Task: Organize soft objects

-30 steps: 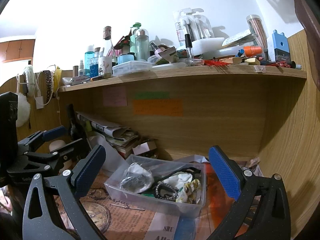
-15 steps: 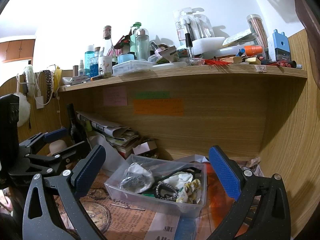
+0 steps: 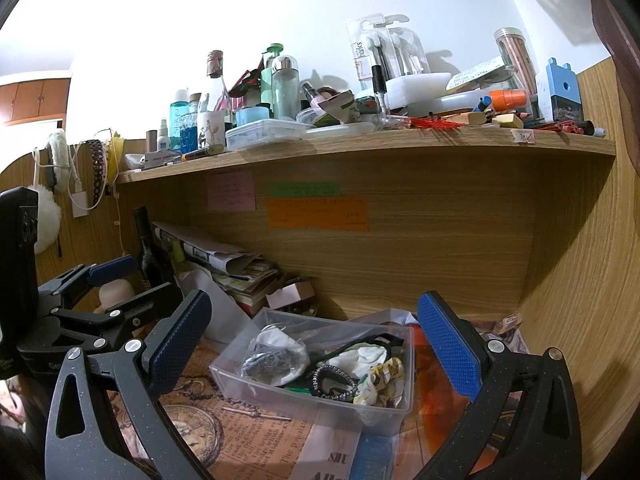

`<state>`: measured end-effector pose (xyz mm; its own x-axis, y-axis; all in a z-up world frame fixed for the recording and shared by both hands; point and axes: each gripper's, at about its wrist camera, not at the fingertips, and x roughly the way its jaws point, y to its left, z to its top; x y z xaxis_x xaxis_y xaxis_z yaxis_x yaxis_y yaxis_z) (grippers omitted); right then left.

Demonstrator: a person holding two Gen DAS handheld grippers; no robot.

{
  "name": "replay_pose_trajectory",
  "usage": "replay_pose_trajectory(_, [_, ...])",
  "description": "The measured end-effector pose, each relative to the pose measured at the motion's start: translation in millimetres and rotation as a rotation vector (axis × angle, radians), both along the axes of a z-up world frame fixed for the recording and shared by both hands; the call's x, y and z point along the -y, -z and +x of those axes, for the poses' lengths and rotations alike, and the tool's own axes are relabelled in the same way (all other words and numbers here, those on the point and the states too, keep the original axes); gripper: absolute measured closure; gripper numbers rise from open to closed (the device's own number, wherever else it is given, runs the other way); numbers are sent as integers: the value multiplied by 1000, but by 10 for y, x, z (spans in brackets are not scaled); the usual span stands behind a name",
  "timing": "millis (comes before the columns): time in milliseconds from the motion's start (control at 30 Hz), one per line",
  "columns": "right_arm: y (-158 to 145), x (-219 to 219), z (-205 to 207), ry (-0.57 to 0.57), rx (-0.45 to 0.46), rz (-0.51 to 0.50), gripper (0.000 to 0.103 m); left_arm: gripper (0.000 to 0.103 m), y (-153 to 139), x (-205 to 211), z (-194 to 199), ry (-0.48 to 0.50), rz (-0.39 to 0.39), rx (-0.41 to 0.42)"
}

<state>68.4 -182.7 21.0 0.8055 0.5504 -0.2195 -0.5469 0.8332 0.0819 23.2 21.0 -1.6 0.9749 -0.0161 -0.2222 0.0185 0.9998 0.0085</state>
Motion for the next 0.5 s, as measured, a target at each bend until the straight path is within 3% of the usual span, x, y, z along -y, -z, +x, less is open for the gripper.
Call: replay_pose_trajectory(500, [-5,-4,1,1,-1,-2,0,0,-1,-43,4,35,-4,-1])
